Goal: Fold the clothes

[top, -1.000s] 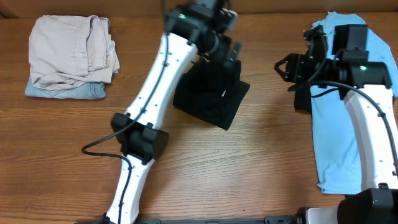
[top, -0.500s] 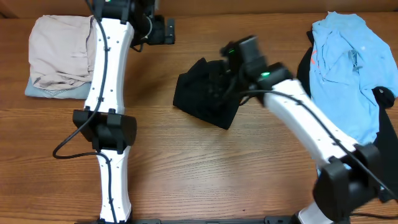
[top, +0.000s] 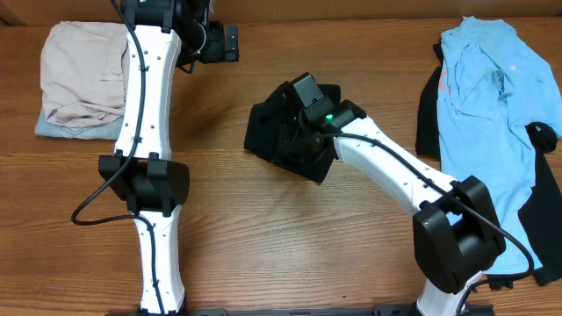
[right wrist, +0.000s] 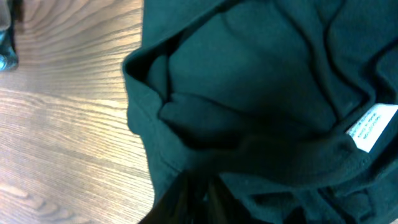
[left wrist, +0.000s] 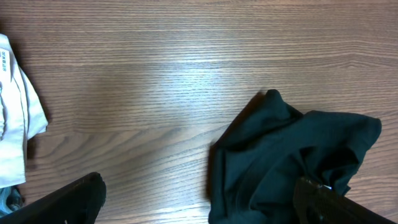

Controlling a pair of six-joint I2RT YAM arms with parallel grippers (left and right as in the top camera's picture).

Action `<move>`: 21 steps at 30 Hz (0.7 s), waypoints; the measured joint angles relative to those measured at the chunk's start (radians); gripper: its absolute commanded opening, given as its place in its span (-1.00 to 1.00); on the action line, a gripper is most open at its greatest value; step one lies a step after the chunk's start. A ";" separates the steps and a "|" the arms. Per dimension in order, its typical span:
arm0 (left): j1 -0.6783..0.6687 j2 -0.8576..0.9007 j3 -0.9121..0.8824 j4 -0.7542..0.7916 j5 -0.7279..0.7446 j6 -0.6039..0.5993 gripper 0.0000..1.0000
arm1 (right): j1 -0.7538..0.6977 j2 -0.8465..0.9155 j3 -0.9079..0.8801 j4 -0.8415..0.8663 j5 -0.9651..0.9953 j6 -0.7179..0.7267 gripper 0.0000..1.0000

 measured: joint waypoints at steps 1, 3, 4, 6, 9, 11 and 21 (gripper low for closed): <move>0.000 0.000 0.000 0.000 -0.001 0.000 1.00 | 0.000 0.003 0.000 0.000 0.002 0.001 -0.92; 0.000 0.000 0.000 0.000 -0.003 0.000 1.00 | 0.000 0.008 0.000 -0.003 0.005 0.001 -0.92; 0.000 0.000 0.000 0.000 -0.003 0.000 0.99 | 0.000 0.008 0.000 -0.011 0.006 0.000 -0.92; 0.000 0.000 0.000 -0.005 -0.008 0.000 1.00 | -0.003 0.008 0.002 -0.042 0.006 0.000 -0.92; 0.000 0.000 0.000 -0.015 -0.014 0.001 1.00 | -0.021 0.005 0.002 -0.154 0.005 0.009 -0.92; 0.000 0.000 0.000 -0.016 -0.015 0.001 1.00 | -0.048 0.002 0.002 -0.251 0.006 0.015 -0.92; 0.000 0.000 0.000 -0.018 -0.022 0.005 0.99 | -0.103 -0.017 -0.098 -0.393 0.044 0.022 -0.92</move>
